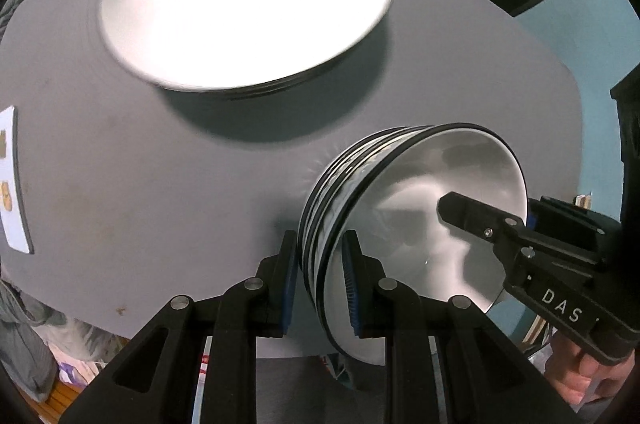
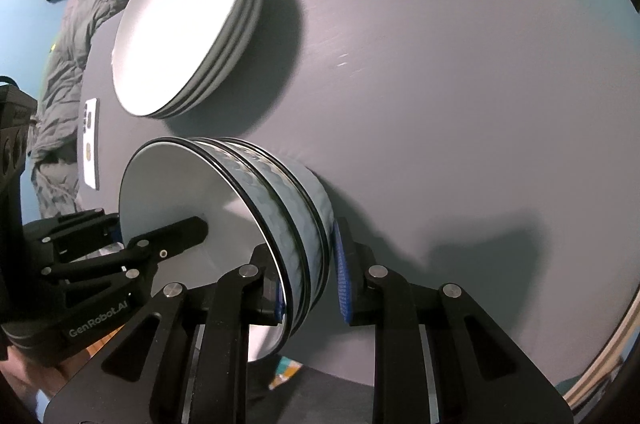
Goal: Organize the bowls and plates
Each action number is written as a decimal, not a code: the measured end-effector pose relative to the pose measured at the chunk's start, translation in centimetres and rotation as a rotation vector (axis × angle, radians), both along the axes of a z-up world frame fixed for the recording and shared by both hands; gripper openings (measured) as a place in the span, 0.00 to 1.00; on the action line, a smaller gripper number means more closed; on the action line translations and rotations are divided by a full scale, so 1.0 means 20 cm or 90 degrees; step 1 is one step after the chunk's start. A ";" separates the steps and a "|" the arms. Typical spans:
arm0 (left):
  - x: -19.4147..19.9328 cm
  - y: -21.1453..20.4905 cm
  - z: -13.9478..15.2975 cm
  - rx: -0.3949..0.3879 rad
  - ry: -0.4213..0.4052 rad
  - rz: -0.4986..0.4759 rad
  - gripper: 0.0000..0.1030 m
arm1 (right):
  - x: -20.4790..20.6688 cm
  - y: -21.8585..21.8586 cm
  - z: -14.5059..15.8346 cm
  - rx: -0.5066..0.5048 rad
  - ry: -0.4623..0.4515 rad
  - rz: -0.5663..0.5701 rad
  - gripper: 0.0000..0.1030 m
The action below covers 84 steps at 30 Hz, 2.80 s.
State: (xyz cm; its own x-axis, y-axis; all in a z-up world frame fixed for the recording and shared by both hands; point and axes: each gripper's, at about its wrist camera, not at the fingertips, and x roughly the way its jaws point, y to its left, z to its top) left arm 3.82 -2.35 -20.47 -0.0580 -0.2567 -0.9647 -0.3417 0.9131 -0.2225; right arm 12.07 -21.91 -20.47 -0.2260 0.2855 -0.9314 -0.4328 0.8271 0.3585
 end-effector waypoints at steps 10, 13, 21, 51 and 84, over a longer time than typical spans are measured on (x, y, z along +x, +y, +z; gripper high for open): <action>-0.07 0.23 -0.03 0.001 0.002 0.021 0.20 | -0.15 0.17 0.00 -0.004 0.005 0.018 0.20; -0.09 0.27 -0.02 0.000 0.000 0.023 0.20 | -0.18 0.23 0.00 0.000 0.007 0.019 0.20; -0.13 0.28 -0.04 -0.003 0.002 0.023 0.20 | -0.24 0.36 0.01 0.002 0.010 0.023 0.20; 0.06 0.08 -0.19 -0.093 -0.013 -0.051 0.23 | -0.33 0.36 -0.01 -0.001 0.045 -0.091 0.25; 0.03 0.25 0.05 -0.063 -0.038 -0.037 0.23 | -0.31 0.41 0.13 0.001 0.019 -0.095 0.19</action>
